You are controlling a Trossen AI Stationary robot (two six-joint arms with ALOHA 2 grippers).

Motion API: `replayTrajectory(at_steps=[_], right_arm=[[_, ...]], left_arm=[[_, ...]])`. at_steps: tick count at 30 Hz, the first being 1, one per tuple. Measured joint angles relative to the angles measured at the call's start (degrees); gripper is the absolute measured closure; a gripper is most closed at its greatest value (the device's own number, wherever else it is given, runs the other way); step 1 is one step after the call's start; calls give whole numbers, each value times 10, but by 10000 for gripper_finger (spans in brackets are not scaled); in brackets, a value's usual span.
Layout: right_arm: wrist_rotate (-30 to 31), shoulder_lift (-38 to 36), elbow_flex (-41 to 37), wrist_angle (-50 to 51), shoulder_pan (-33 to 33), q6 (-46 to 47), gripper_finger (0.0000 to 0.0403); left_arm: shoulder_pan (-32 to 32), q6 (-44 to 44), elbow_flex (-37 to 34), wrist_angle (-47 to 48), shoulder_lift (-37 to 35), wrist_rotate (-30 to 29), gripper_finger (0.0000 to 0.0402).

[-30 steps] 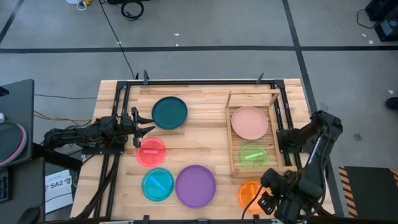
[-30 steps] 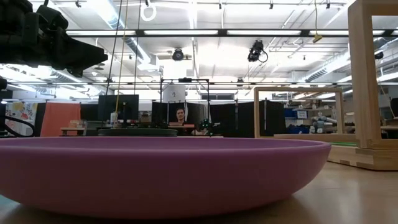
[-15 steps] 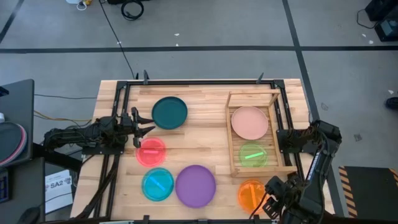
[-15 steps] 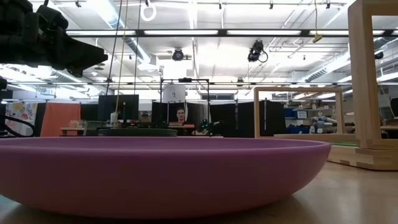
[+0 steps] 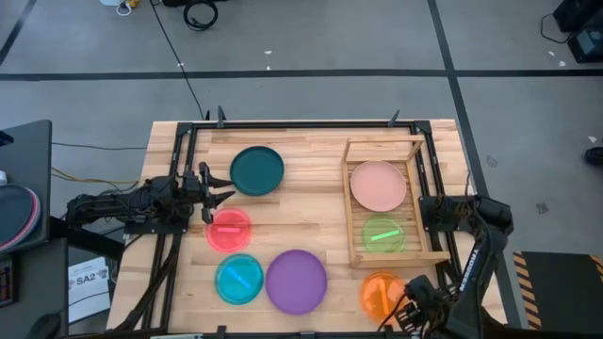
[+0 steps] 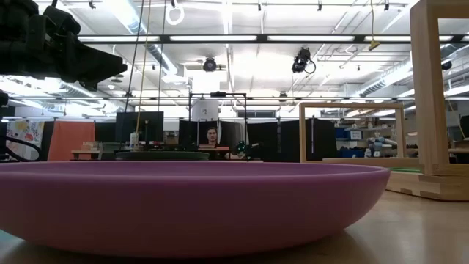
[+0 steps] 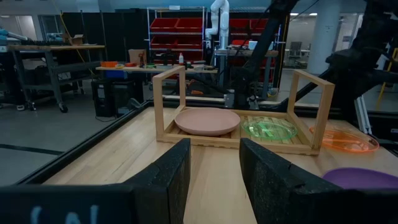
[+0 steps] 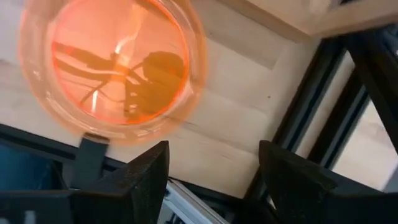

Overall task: Place and stack plates onto a shelf
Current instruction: Stack the orange plate on top of the green plate on the shelf

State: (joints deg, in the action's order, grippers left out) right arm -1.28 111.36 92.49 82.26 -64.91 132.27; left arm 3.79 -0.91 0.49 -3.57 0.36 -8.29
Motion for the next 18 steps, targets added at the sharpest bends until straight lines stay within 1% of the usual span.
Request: replayTrajectory(at_steps=[3, 5, 14, 18], right_arm=[[-6, 1, -8, -3, -3, 3, 156], [3, 1, -22, -12, -1, 2, 160], [7, 1, -101, -129, -1, 11, 177], [18, 1, -130, -155, -3, 11, 184]], left_arm=[[0, 0, 0, 0, 0, 0, 257], [0, -2, 0, 0, 0, 0, 257], [0, -4, 0, 1, 0, 0, 257], [0, -4, 0, 1, 0, 0, 257]])
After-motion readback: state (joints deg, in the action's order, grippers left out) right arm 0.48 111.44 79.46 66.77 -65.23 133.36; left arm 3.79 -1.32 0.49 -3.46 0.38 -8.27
